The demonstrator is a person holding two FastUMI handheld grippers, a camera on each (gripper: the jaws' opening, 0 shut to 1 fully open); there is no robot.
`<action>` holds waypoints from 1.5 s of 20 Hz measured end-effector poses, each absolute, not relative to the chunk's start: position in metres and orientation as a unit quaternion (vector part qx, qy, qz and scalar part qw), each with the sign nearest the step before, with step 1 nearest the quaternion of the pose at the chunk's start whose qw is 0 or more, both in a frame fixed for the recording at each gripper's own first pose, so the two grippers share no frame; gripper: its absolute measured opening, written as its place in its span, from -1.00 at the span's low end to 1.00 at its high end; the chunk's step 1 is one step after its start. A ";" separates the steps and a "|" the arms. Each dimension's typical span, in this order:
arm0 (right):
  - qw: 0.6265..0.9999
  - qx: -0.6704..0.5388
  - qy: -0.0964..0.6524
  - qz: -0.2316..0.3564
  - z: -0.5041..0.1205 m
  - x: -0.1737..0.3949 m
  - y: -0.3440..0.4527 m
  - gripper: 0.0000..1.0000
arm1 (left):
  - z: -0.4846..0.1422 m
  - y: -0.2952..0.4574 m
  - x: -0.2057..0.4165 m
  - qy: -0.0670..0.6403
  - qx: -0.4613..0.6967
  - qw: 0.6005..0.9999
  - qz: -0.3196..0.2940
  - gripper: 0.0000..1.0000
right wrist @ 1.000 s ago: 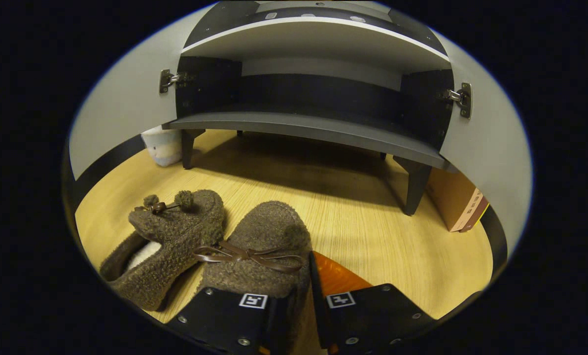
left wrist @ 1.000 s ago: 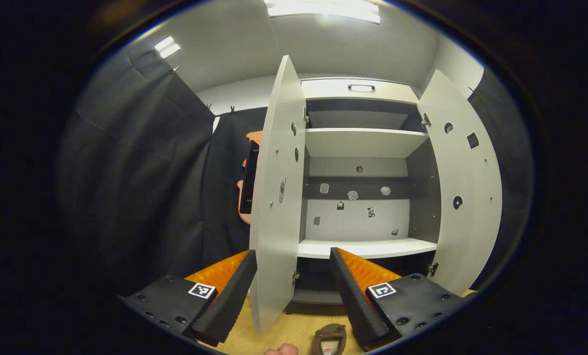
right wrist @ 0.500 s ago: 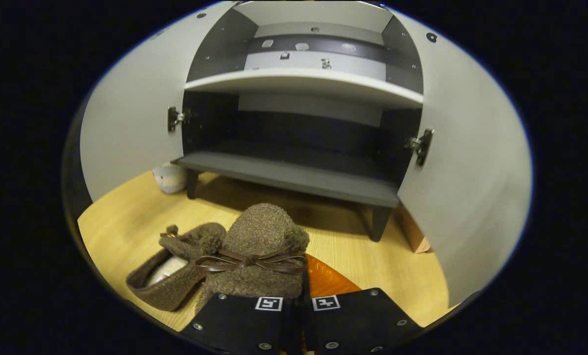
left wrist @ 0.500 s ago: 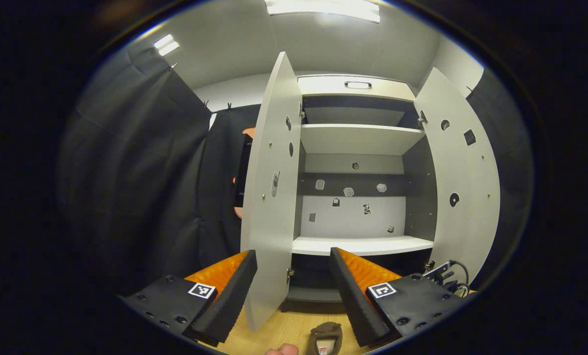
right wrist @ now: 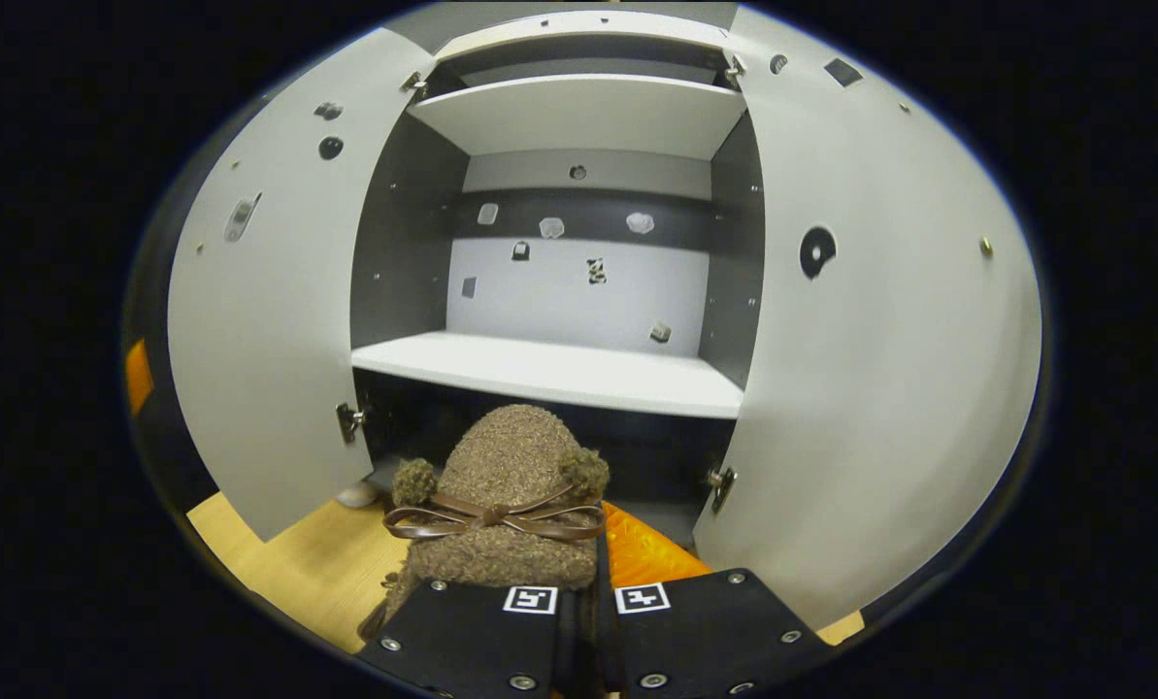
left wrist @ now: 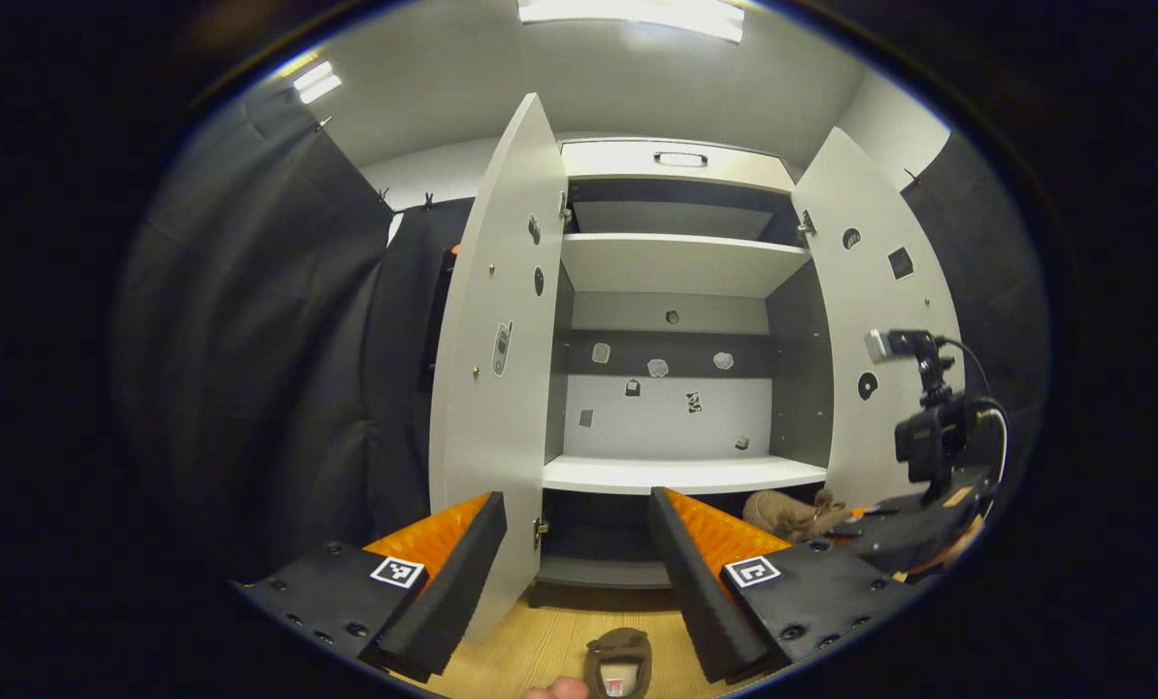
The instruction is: Grab one shoe with the right hand and put it into the shoe cabinet, grab the other shoe with the left hand and put it into the shoe cabinet; then close the right door with the right hand and the left door with the left hand.
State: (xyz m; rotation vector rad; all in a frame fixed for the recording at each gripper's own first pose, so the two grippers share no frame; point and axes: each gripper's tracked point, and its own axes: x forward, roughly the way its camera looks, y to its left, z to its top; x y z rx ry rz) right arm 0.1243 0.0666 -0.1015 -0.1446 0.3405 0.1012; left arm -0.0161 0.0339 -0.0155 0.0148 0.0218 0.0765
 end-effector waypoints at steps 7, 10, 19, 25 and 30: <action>0.983 -0.041 0.173 0.032 -0.035 0.260 0.077 -0.85 | -0.017 0.031 -0.019 0.015 0.007 0.999 0.034 1.00; 0.976 -0.064 0.208 0.012 -0.051 0.324 0.076 -0.85 | -0.018 0.034 -0.019 0.020 0.004 0.999 0.035 0.94; 0.953 -0.062 0.294 -0.037 -0.113 0.407 0.071 -0.86 | -0.026 0.059 -0.013 0.032 0.000 0.997 0.069 0.94; 0.950 -0.084 0.302 -0.012 -0.111 0.399 0.072 -0.57 | -0.035 0.061 -0.011 0.042 -0.015 0.997 0.070 0.94; 0.948 -0.093 0.304 0.024 -0.098 0.376 0.070 -0.07 | -0.037 0.053 -0.010 0.042 -0.016 0.997 0.062 0.94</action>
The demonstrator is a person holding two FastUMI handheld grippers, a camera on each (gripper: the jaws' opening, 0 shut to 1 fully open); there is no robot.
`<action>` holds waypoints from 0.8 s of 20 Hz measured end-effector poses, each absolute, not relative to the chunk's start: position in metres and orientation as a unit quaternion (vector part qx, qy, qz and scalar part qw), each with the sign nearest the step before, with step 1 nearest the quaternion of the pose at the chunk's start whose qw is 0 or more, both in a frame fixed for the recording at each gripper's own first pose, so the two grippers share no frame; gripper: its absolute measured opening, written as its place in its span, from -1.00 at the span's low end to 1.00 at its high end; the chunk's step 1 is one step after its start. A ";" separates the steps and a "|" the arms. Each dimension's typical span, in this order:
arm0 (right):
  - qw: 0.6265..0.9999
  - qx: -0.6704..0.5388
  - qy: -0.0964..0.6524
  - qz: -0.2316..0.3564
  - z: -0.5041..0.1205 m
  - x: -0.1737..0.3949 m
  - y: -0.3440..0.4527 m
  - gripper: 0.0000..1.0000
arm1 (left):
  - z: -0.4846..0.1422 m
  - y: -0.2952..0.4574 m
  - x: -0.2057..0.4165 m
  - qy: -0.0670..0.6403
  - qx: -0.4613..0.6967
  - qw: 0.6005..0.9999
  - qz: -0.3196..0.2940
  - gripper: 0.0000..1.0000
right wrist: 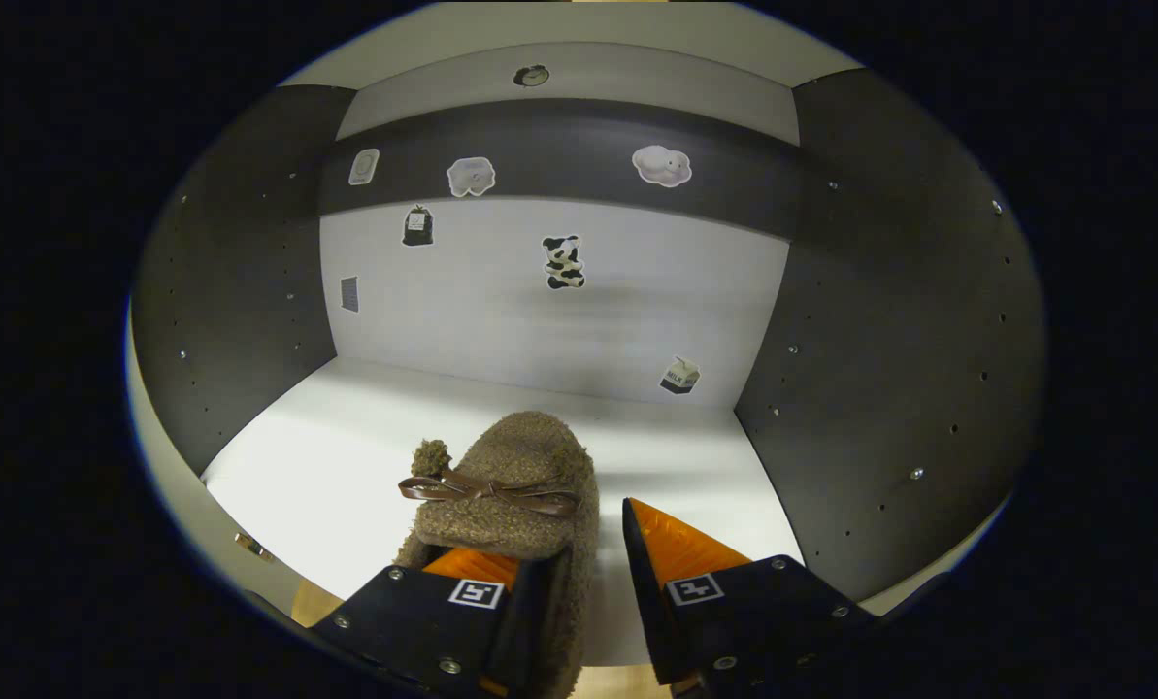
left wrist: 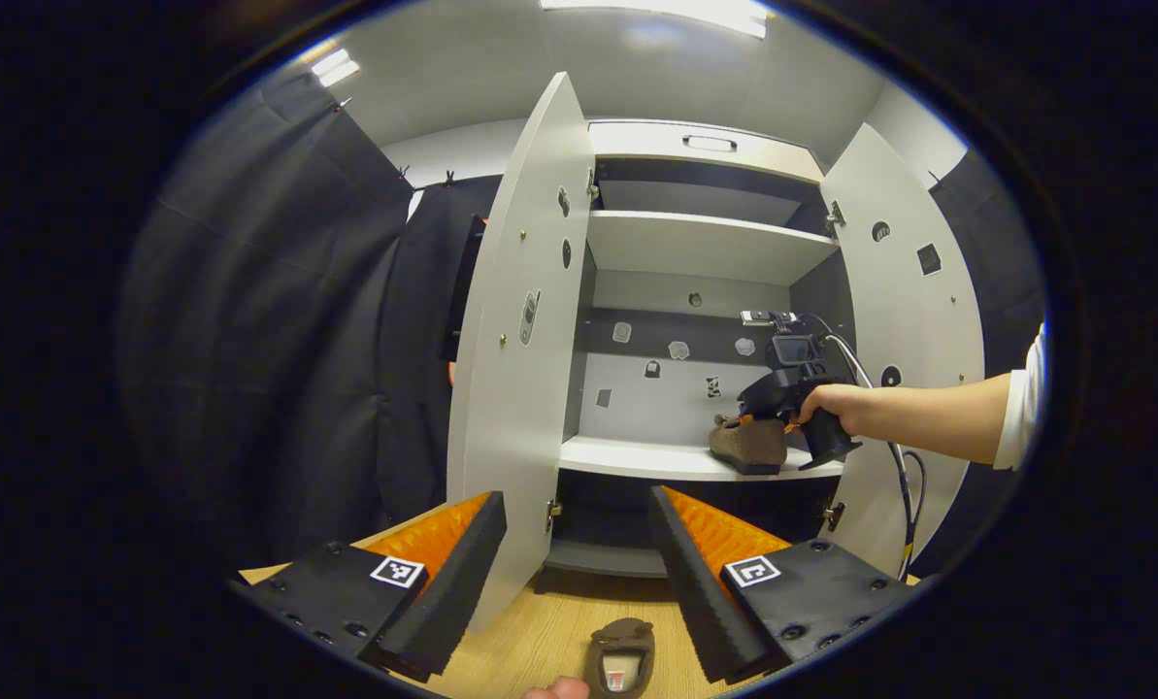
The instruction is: Grab one shoe with the right hand and put it into the shoe cabinet, grab the other shoe with the left hand and put it into the shoe cabinet; then close the right door with the right hand and the left door with the left hand.
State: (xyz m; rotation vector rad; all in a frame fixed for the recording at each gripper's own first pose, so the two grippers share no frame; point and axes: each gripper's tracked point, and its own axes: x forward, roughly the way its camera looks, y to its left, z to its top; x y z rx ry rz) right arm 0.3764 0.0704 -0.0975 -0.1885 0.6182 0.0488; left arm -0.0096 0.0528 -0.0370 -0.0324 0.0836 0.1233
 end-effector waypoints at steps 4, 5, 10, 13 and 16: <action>0.950 -0.048 0.306 0.039 -0.082 0.357 0.072 0.47 | -0.039 0.046 -0.008 0.044 -0.020 0.998 0.051 0.93; 0.950 -0.035 0.308 0.044 -0.078 0.352 0.074 0.58 | -0.038 0.044 -0.007 0.043 -0.022 0.998 0.048 0.94; 0.958 -0.041 0.276 0.070 -0.052 0.323 0.084 0.72 | -0.036 0.039 -0.009 0.037 -0.023 0.998 0.041 0.94; 0.969 -0.062 0.227 0.079 -0.019 0.302 0.090 0.75 | -0.037 0.040 -0.012 0.038 -0.024 0.998 0.044 0.94; 0.977 -0.064 0.181 0.094 0.012 0.269 0.100 0.79 | -0.038 0.042 -0.014 0.039 -0.029 0.998 0.044 0.94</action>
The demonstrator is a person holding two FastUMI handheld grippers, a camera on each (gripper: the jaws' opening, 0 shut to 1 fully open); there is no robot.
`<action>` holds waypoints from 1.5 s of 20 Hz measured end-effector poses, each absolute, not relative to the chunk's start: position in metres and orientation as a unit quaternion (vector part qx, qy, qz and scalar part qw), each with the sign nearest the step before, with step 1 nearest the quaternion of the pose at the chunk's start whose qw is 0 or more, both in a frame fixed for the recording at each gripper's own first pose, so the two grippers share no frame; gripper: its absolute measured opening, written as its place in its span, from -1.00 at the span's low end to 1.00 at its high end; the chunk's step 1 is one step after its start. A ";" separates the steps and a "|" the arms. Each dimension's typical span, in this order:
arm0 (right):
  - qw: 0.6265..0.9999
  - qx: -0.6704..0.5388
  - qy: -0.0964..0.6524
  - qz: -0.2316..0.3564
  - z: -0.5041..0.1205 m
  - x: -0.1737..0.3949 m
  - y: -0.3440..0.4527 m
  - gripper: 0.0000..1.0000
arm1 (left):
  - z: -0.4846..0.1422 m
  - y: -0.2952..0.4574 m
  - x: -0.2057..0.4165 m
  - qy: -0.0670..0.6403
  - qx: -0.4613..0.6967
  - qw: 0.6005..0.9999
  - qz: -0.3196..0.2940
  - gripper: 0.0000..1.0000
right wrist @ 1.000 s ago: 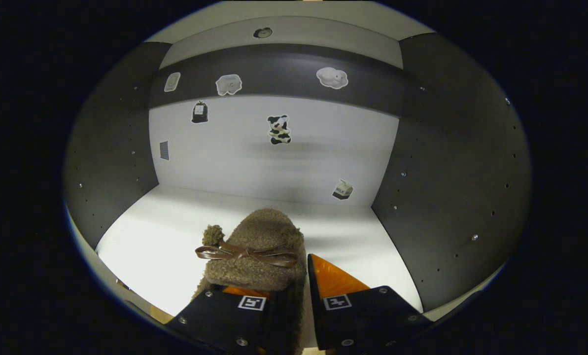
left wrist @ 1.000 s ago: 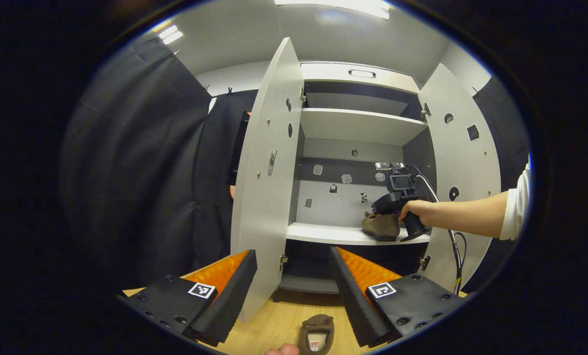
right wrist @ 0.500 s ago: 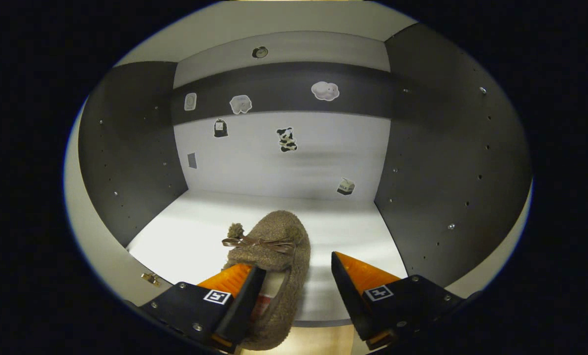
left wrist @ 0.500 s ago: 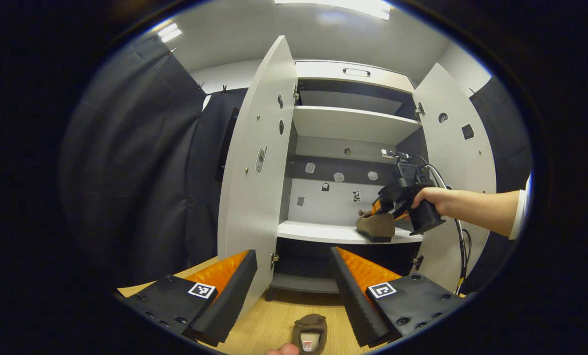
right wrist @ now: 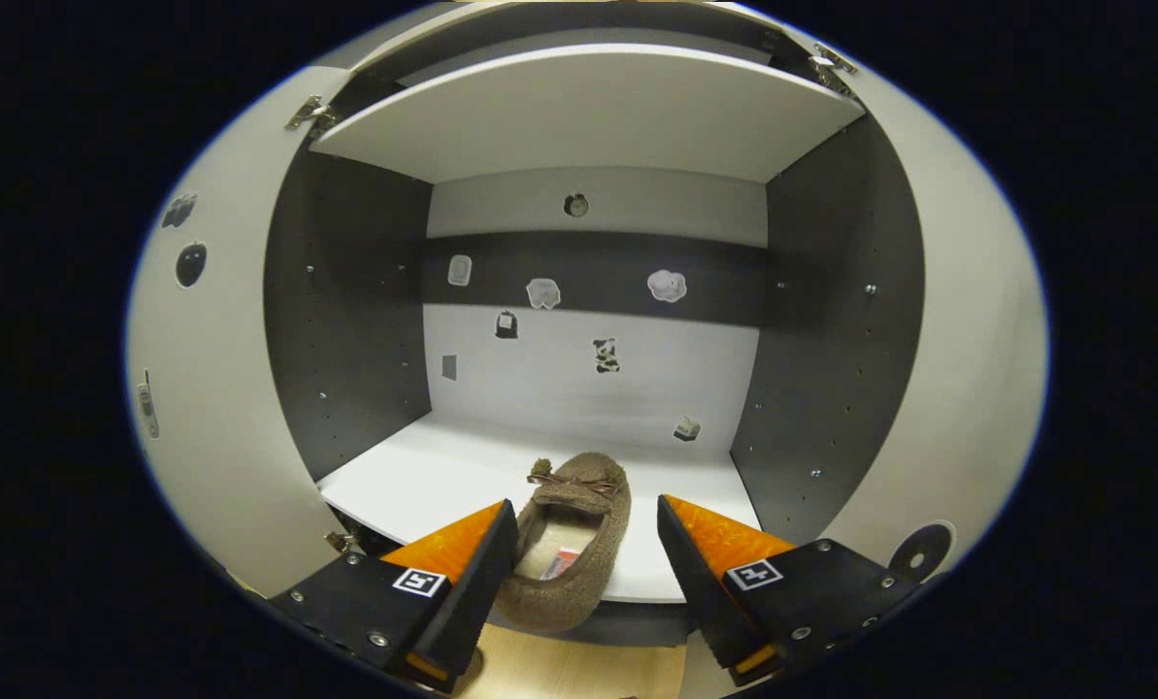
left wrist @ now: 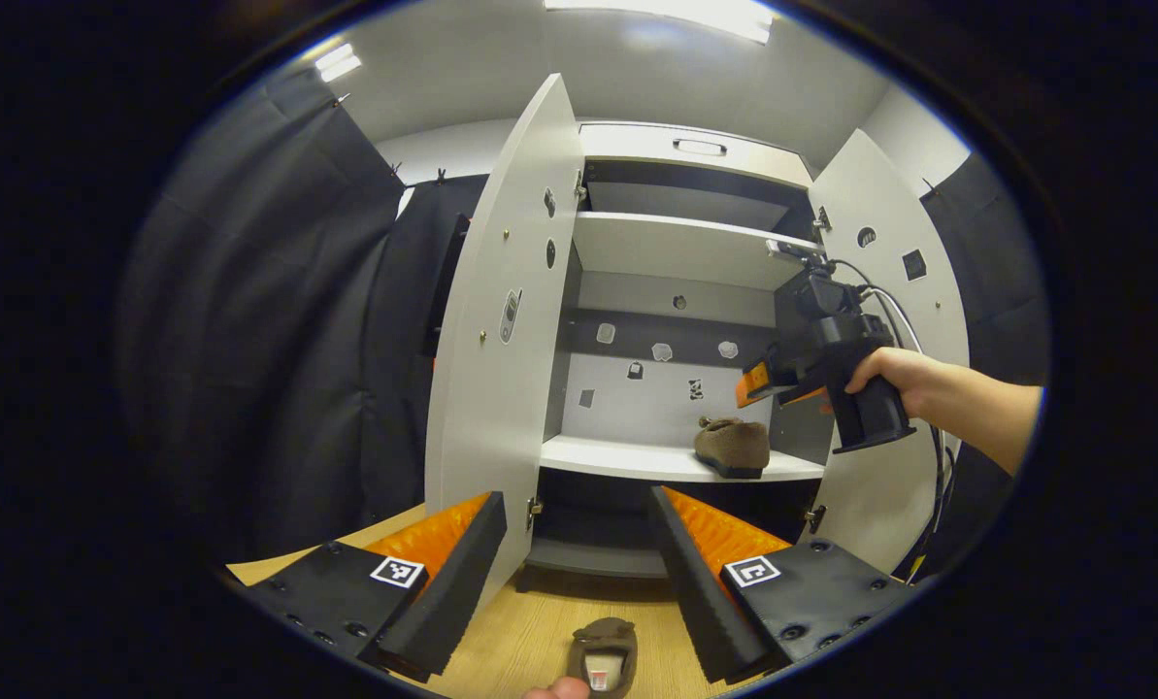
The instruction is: Grab one shoe with the right hand and put it into the shoe cabinet, grab the other shoe with the left hand and put it into the shoe cabinet; then close the right door with the right hand and the left door with the left hand.
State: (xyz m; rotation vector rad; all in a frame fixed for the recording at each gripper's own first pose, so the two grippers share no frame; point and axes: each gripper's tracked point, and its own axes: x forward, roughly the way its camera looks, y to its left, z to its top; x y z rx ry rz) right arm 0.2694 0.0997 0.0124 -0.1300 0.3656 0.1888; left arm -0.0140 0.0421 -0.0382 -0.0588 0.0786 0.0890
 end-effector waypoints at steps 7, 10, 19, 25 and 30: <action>0.989 -0.046 0.101 0.101 0.043 0.179 0.093 0.85 | -0.047 0.035 -0.023 0.055 -0.031 0.998 0.031 0.94; 0.992 -0.034 0.079 0.095 0.037 0.139 0.080 0.86 | -0.052 0.026 -0.026 0.067 -0.035 0.997 0.022 0.93; 0.995 0.019 0.057 0.076 -0.001 0.054 0.050 0.85 | -0.088 0.002 -0.035 0.115 -0.064 0.991 -0.006 0.94; 0.998 0.017 0.038 0.047 -0.012 0.028 0.017 0.85 | -0.121 0.012 -0.027 0.169 -0.088 0.981 -0.016 0.94; 0.998 0.001 0.041 0.048 -0.017 0.001 0.000 0.85 | -0.218 0.016 -0.026 0.287 -0.073 0.954 -0.058 0.94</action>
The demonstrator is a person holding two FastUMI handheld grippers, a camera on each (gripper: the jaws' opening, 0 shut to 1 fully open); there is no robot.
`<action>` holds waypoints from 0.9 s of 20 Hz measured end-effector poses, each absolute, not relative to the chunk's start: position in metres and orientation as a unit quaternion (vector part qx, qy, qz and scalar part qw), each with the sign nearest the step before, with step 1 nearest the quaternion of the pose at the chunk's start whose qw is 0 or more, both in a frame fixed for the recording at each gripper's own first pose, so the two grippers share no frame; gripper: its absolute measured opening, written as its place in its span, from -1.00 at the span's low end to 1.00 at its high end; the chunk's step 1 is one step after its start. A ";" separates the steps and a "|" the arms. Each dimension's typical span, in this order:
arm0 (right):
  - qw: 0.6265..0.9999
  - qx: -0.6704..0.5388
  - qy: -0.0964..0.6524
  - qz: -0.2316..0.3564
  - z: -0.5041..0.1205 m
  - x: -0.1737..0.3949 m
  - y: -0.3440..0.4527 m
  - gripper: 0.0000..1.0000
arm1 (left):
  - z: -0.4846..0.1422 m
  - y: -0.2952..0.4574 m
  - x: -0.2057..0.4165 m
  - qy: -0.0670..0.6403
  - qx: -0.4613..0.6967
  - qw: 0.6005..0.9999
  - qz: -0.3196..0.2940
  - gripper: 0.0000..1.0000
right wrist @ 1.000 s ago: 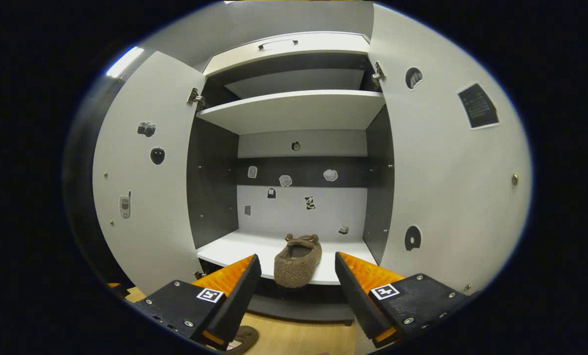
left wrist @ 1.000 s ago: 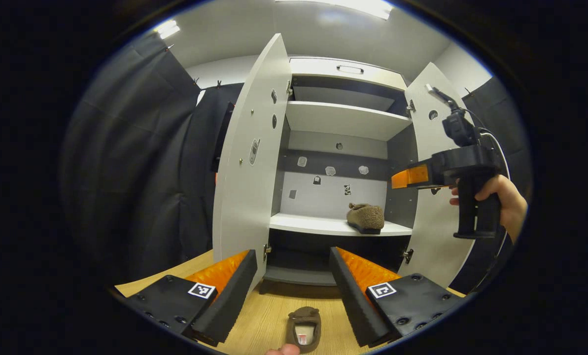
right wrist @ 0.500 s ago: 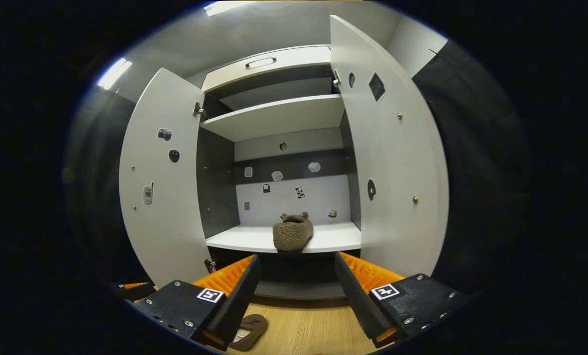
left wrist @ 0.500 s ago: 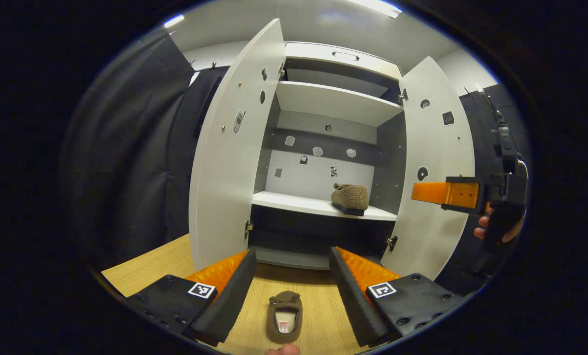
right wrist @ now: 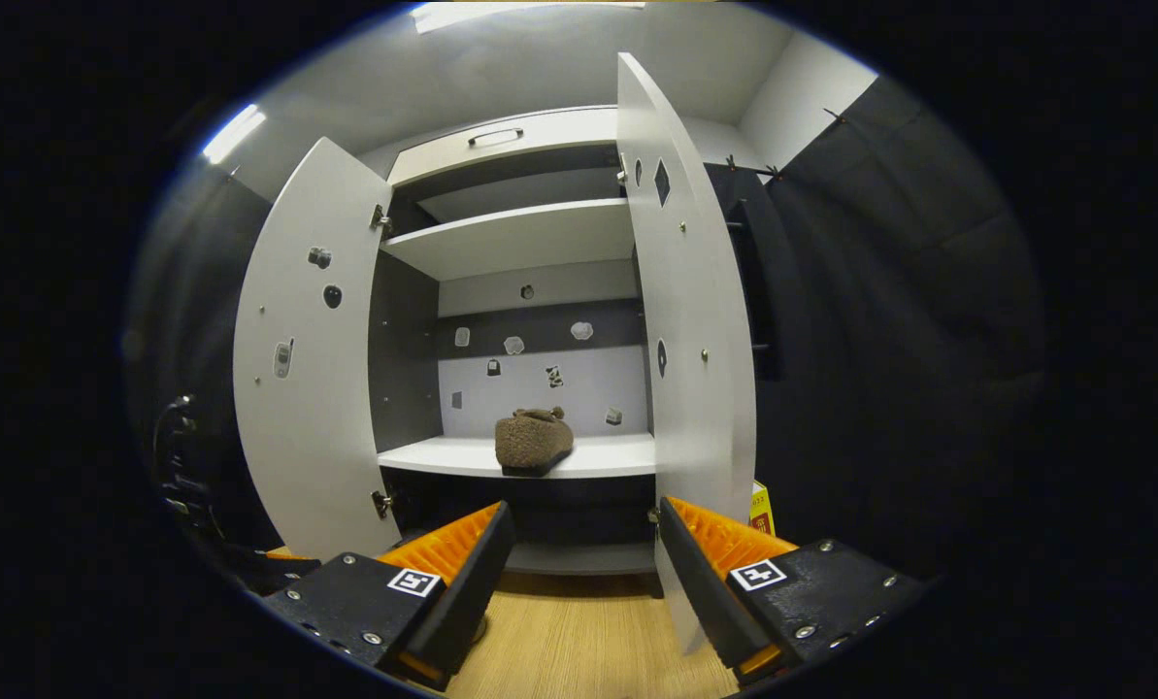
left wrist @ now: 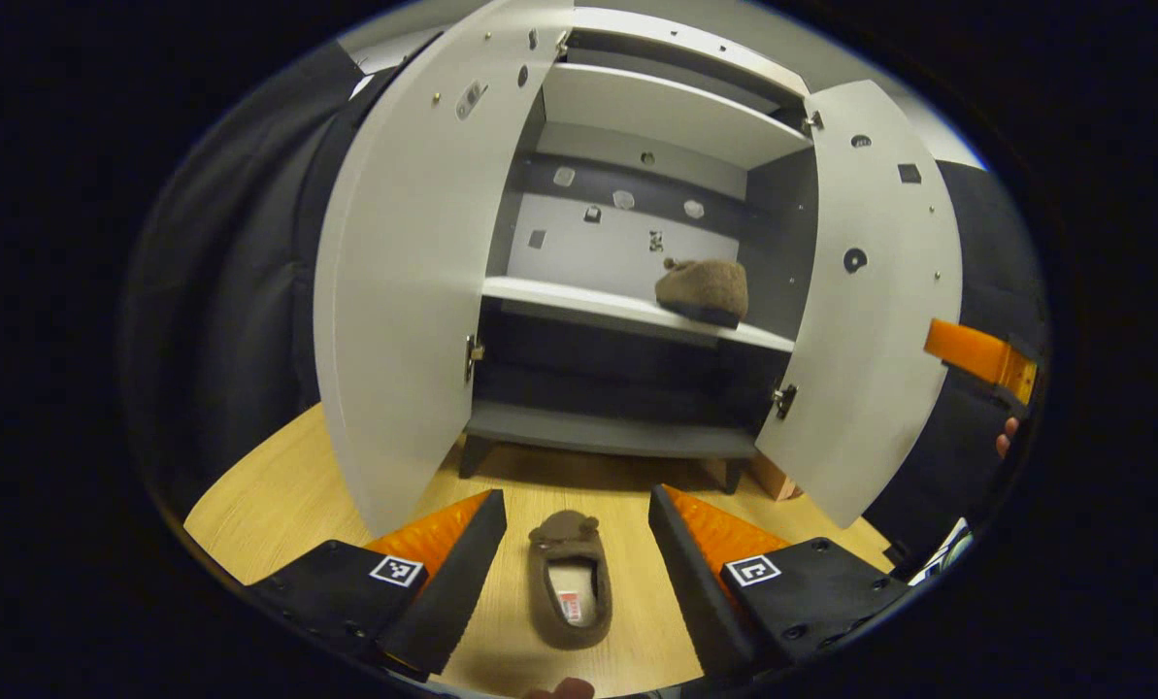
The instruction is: Grab one shoe with the right hand and put it into the shoe cabinet, grab the other shoe with the left hand and put it into the shoe cabinet; then close the right door with the right hand and the left door with the left hand.
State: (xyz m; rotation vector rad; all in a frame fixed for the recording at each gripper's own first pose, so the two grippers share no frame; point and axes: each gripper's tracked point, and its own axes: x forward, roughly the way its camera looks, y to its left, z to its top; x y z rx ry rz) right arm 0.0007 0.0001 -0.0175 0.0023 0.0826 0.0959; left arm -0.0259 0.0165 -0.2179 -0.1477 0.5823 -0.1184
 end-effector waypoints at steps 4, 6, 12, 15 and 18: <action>0.997 0.004 0.047 0.053 -0.023 -0.007 0.000 0.86 | -0.307 0.032 -0.039 0.385 -0.039 0.921 -0.052 0.95; 0.998 0.006 0.045 0.052 -0.022 -0.008 -0.001 0.85 | -0.336 0.039 -0.039 0.418 -0.035 0.907 -0.047 0.96; 0.999 -0.012 0.047 0.024 -0.022 -0.008 -0.018 0.85 | -0.385 0.046 0.002 0.460 -0.035 0.886 -0.056 0.96; 0.999 -0.025 0.047 0.005 -0.023 -0.010 -0.027 0.85 | -0.391 0.046 0.034 0.448 -0.043 0.891 -0.056 0.96; 0.998 -0.022 0.054 -0.008 -0.028 -0.014 -0.028 0.85 | -0.399 0.038 0.048 0.432 -0.056 0.898 -0.060 0.96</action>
